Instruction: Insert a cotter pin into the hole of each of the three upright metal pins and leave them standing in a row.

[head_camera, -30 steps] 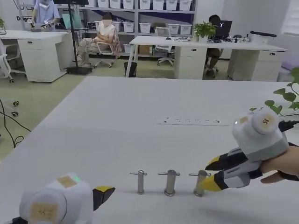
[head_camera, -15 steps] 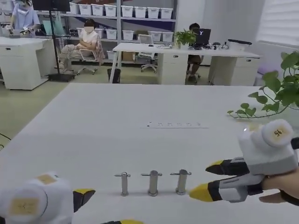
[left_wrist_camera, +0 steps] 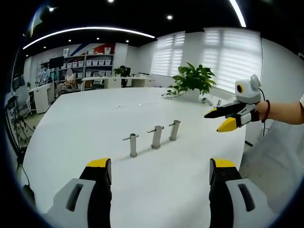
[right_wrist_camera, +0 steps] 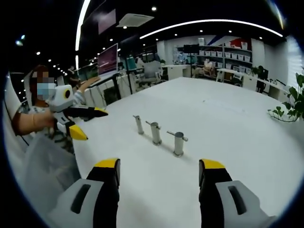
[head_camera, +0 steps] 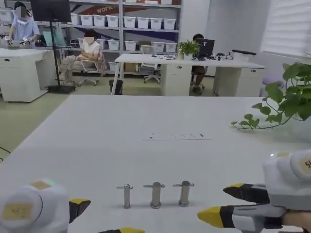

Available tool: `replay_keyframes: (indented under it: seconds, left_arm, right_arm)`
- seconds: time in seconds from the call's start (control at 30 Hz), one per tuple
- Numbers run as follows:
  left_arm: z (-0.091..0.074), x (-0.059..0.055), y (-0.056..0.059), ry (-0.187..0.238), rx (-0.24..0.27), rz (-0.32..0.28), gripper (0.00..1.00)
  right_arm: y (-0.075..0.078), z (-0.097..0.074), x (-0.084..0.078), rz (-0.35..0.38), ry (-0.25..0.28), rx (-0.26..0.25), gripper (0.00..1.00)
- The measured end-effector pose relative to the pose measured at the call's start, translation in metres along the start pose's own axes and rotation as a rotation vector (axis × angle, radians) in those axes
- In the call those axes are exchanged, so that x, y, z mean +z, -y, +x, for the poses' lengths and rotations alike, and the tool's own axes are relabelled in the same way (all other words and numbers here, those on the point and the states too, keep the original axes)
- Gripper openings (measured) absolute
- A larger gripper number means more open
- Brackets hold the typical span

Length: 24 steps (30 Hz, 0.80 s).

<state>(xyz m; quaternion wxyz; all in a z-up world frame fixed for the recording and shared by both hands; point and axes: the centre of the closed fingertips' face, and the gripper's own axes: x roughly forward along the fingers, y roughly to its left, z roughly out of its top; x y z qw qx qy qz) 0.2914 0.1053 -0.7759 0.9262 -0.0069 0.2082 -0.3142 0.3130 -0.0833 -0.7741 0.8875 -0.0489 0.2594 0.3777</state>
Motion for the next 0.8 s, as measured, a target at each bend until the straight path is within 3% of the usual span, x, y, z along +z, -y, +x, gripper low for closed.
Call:
replay_keyframes:
  seconds: [0.07, 0.33, 0.8]
  left_arm:
    - [-0.002, 0.0, 0.001, -0.008, 0.007, 0.029, 0.87]
    - [-0.003, -0.003, 0.006, -0.022, 0.006, 0.051, 0.87]
    - [-0.003, -0.001, 0.001, -0.015, 0.021, 0.04, 0.89]
  right_arm:
    - [-0.001, -0.003, -0.003, 0.009, 0.007, 0.001, 0.71]
    - [-0.001, -0.011, -0.013, 0.037, 0.014, -0.025, 0.75]
    - [-0.009, -0.01, -0.026, 0.009, -0.023, -0.012, 0.8]
